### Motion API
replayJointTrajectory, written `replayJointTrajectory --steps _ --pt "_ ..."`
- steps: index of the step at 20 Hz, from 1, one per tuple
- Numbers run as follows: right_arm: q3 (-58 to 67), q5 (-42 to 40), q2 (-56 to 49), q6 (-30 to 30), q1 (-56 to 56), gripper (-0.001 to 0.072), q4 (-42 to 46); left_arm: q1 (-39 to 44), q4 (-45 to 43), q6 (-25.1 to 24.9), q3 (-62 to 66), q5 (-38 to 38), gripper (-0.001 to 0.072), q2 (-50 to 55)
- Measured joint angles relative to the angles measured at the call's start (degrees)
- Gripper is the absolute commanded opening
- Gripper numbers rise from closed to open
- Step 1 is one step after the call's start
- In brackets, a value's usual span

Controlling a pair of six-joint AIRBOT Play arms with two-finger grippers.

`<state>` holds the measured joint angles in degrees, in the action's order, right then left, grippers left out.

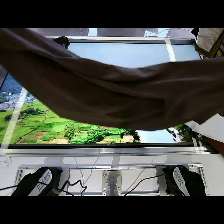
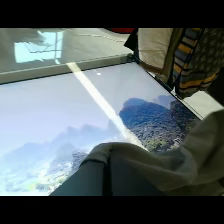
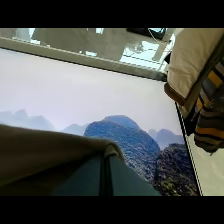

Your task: Fold the shirts.

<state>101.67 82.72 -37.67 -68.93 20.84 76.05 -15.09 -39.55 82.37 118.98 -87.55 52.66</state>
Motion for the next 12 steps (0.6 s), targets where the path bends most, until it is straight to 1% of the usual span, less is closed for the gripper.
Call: replayJointTrajectory --steps 3,6,9,12 --pt "0.8 0.8 -1.1 -1.9 0.0 0.0015 1.6 0.5 -6.7 1.2 0.1 0.1 0.0007 0.9" --pt "1.2 1.8 -6.7 -3.3 0.0 0.0016 1.7 0.8 -10.8 1.7 -1.8 0.5 0.0008 5.6" --pt "1.2 3.1 -16.4 -4.2 0.0 0.0017 -1.2 0.9 -12.5 1.7 -6.4 0.2 0.0011 12.8" --pt "1.3 3.5 -27.8 -4.5 -0.3 0.0018 -7.6 0.9 -12.9 1.6 -11.0 -0.3 0.0012 21.0"
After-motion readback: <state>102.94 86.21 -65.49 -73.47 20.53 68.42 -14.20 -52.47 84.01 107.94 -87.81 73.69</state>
